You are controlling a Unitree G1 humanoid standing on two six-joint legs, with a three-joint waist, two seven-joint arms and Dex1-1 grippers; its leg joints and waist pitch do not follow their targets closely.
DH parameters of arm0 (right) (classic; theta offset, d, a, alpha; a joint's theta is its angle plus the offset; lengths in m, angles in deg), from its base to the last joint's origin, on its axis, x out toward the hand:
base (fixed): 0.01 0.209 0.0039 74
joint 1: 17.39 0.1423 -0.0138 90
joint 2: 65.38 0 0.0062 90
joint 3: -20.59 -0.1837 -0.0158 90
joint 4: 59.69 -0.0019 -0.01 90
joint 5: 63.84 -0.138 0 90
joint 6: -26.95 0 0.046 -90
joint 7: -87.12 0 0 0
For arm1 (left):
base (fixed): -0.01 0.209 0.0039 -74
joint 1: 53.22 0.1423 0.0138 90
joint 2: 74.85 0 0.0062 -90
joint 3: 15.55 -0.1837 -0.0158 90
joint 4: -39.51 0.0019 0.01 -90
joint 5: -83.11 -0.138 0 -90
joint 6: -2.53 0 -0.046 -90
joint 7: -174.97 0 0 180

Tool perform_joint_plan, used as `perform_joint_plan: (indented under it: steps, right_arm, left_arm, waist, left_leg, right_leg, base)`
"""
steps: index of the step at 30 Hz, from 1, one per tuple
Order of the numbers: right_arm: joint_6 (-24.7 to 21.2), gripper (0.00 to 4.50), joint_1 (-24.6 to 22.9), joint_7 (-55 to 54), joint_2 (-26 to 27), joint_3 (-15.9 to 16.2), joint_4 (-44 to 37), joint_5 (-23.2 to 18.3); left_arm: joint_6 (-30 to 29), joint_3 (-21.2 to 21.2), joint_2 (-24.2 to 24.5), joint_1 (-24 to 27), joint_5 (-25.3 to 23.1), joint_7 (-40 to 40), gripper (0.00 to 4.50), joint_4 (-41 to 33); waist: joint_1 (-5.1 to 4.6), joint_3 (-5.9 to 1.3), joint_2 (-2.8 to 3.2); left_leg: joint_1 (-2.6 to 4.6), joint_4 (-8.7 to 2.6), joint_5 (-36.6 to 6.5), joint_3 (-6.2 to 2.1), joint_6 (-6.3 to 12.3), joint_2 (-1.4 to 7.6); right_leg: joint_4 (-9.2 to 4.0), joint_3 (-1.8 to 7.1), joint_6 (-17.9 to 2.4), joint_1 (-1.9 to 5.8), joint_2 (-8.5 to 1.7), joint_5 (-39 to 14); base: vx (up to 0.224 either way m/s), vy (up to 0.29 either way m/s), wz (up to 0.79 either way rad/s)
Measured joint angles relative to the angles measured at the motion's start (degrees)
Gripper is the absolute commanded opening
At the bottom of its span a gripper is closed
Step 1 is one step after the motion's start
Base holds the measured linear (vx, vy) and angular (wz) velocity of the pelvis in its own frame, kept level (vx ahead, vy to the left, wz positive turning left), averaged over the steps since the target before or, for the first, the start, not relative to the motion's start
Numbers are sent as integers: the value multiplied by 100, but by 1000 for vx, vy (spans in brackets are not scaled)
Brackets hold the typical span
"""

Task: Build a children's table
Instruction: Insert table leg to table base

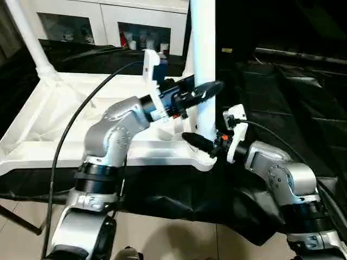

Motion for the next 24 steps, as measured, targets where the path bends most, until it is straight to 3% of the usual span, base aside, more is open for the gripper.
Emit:
perform_joint_plan:
  steps: [5, 9, 15, 20, 21, 24]
  right_arm:
    - [742, 437, 161, -619, 151, 43, -131, 519]
    - [1050, 437, 184, -1089, 275, 206, -156, 954]
    - [1203, 437, 211, -1527, 487, 422, -95, 1298]
    - [1206, 437, 298, -1572, 518, 444, 134, 1343]
    - [1212, 401, 313, -1572, 520, 444, 142, 1349]
    - [1215, 395, 412, -1524, 507, 443, 281, 1323]
  left_arm:
    - [44, -574, 54, -19, -963, -800, 188, 69]
    - [28, -779, 80, -44, -1399, -1278, 188, 69]
    - [-261, -724, -24, -276, -1610, -1923, 188, 58]
    - [-608, -526, -160, -326, -1487, -2128, 188, -46]
    - [-640, -520, -167, -330, -1480, -2145, 188, -56]
    - [-913, -430, -214, -364, -1310, -2160, 188, -149]
  waist:
    - [-8, 0, 0]
    - [-25, 0, 0]
    - [-24, 0, -1]
    - [-21, 0, -1]
    - [-21, 0, -1]
    - [-20, 0, -3]
  left_leg:
    - [-1, -1, 1, -1, -2, 0]
    - [-3, -1, 2, -1, -3, 0]
    - [-4, 0, 2, -1, -3, 0]
    - [-6, 1, 2, -1, -3, -1]
    - [-6, 1, 2, -1, -2, -1]
    - [-7, 2, 3, -1, -1, -1]
  right_leg:
    - [0, 0, 6, -2, 0, 3]
    - [0, 2, 7, -6, 1, 2]
    - [0, 2, 6, -6, 1, 3]
    - [0, 2, 6, -6, 1, 3]
    - [0, 2, 6, -6, 1, 3]
    - [0, 2, 6, -6, 1, 3]
  base:
    - [0, 0, 0]
    - [0, 0, 0]
    - [0, 0, 0]
    - [0, 0, 0]
    - [0, 0, 0]
    - [0, 0, 0]
